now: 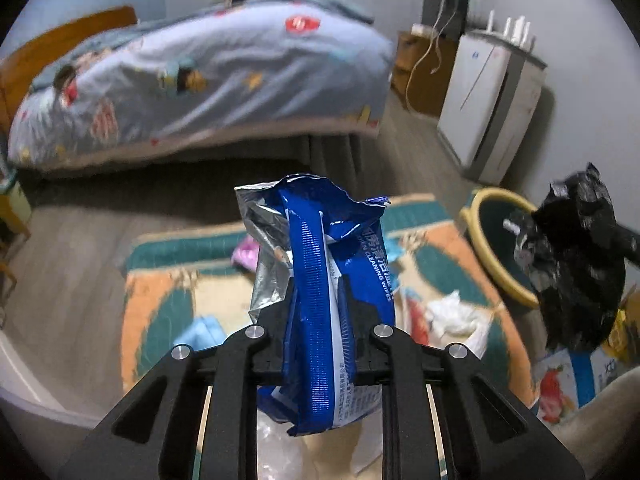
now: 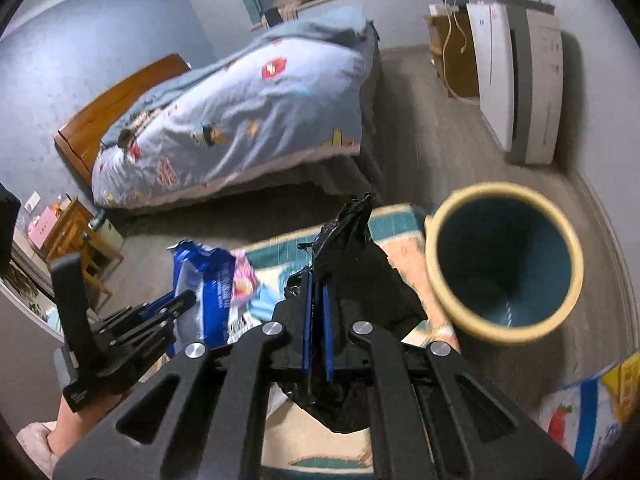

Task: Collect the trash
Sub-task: 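Carry the black bag and blue wrapper over the yellow-rimmed bin with both tools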

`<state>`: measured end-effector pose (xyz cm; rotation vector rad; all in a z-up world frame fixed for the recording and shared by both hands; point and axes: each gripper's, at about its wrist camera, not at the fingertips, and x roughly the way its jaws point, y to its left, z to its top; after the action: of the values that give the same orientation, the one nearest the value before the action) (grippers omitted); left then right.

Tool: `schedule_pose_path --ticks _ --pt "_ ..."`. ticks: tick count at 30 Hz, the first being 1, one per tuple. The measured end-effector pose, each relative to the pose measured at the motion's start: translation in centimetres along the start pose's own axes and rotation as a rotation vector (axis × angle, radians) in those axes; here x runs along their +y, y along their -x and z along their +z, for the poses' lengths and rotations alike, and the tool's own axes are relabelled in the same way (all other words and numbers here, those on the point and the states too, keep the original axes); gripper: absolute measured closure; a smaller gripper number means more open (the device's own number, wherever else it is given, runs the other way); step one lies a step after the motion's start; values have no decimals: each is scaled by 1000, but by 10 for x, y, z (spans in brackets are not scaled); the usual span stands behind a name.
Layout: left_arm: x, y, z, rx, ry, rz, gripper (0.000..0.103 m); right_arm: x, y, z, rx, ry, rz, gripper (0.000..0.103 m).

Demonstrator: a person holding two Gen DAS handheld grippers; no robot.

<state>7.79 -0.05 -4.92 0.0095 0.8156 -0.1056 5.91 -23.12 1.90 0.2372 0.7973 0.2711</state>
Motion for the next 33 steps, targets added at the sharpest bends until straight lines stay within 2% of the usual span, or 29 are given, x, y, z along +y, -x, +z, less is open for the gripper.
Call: schedule_pose_path --ticks 5,8,12,17,23,27,33 --pt "-19 23 20 -81 -15 -47 83 -19 19 35 -92 43 -29 99" --pt "-32 29 30 -104 -18 -84 83 -35 16 49 -95 17 -6 99" --pt "-59 31 48 -124 -77 -115 83 -53 8 57 -94 2 -6 99" --pt "-88 29 77 -137 -113 -193 83 -86 -5 66 -102 -39 -43 99" --pt "-115 -2 98 -122 -141 -245 83 -130 -24 67 -80 -78 -132 99" --pt "-135 -34 92 -60 -118 -295 83 -167 -34 63 -48 -147 -197 99" --pt "-184 -65 78 -7 -198 -331 83 -213 -42 59 -19 -242 -269 99"
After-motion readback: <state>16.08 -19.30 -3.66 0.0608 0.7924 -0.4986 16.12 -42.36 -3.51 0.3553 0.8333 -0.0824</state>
